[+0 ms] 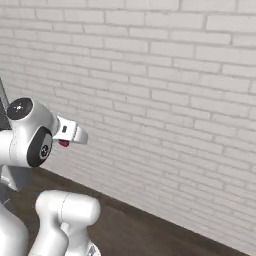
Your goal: Take the strawberry from the fridge and place it on top of the pancake, located on the dining counter.
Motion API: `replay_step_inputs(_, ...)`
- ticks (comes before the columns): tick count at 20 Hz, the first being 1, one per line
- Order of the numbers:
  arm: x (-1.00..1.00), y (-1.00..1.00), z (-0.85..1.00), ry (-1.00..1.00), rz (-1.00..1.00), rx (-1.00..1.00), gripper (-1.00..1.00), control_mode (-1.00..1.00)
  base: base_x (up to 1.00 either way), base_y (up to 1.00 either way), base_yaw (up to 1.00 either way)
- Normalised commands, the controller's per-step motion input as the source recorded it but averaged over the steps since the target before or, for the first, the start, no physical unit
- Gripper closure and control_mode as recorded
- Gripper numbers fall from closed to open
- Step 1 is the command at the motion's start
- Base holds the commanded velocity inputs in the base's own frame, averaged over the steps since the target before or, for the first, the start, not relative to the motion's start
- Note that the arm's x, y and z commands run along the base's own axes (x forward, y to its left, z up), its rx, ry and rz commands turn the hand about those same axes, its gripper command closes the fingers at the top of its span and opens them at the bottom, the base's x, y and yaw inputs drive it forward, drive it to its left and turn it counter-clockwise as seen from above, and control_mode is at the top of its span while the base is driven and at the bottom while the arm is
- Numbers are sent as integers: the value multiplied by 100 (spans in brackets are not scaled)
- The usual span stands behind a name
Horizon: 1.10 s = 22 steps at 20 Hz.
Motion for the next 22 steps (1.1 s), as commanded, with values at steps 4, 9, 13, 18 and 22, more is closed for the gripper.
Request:
replay_step_inputs(4,0,0,0,0,0,0,100,100,0,-39,-92)
replay_step_inputs(9,0,0,0,0,0,0,100,100,0,-42,-92)
replay_step_inputs(13,0,0,0,0,0,0,100,100,0,-46,-90)
replay_step_inputs(18,0,0,0,0,0,0,100,100,8,-48,-83)
replay_step_inputs(22,0,0,0,0,0,0,100,100,24,-42,-78)
